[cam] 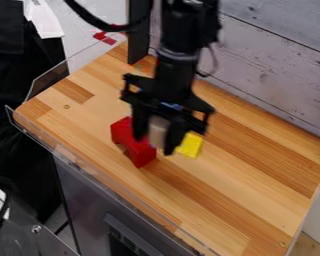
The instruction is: Put the cylinder on top of the arch
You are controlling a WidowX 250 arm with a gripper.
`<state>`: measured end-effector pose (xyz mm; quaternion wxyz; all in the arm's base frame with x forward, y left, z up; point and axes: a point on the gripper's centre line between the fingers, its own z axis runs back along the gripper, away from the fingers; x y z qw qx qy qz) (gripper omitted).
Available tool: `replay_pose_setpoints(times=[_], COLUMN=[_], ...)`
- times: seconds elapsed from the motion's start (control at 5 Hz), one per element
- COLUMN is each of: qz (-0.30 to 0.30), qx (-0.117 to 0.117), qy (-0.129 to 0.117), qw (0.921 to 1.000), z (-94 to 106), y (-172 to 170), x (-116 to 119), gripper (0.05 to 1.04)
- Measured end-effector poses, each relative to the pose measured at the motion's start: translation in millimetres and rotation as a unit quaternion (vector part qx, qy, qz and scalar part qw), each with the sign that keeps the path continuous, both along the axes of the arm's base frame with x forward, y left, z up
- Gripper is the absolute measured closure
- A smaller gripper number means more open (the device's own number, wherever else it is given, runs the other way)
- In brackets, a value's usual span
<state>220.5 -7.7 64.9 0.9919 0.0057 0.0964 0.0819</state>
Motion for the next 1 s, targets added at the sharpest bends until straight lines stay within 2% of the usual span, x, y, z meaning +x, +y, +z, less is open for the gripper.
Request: replay_pose_setpoints(times=[0.4,1.0], qz=[0.032,0.050], qx=[-0.015,-0.038], qy=[0.017,0.037], qw=[0.9992,0.9974], z=[-11.8,-29.2], y=[25,38], x=[3,10], gripper=[0.524,0.524])
